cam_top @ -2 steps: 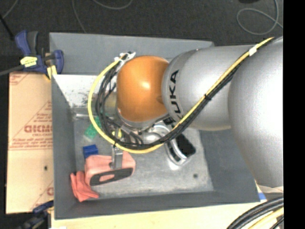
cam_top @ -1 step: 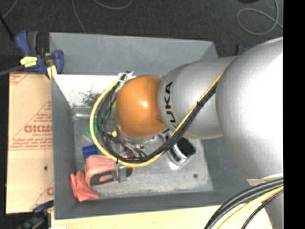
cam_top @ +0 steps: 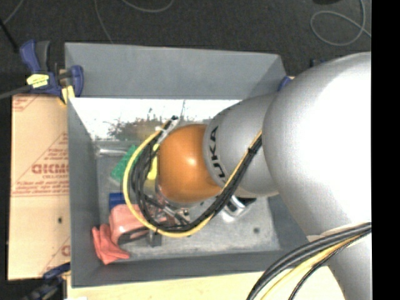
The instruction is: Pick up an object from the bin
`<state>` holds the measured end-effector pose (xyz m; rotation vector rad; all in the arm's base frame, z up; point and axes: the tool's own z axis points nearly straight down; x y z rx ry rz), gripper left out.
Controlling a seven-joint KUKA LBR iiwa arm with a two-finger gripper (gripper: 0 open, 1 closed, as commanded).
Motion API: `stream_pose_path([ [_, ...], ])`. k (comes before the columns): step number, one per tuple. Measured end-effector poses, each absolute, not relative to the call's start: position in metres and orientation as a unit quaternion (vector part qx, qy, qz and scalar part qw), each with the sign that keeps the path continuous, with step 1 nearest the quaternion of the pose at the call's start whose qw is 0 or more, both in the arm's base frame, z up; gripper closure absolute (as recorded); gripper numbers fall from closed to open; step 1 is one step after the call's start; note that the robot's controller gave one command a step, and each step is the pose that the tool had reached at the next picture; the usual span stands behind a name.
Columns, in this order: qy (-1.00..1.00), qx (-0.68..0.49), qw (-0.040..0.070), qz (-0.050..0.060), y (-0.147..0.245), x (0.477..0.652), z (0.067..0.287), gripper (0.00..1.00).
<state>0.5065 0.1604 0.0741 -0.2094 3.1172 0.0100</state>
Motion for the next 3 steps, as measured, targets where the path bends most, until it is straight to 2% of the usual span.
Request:
stream_pose_path([
  [1,0.998,-0.066,0.009,0.003,0.160,0.507,0.074,1.00],
  [2,0.998,-0.066,0.004,0.002,0.156,0.503,0.104,1.00],
  [3,0.998,-0.065,0.006,0.002,0.159,0.504,0.149,1.00],
])
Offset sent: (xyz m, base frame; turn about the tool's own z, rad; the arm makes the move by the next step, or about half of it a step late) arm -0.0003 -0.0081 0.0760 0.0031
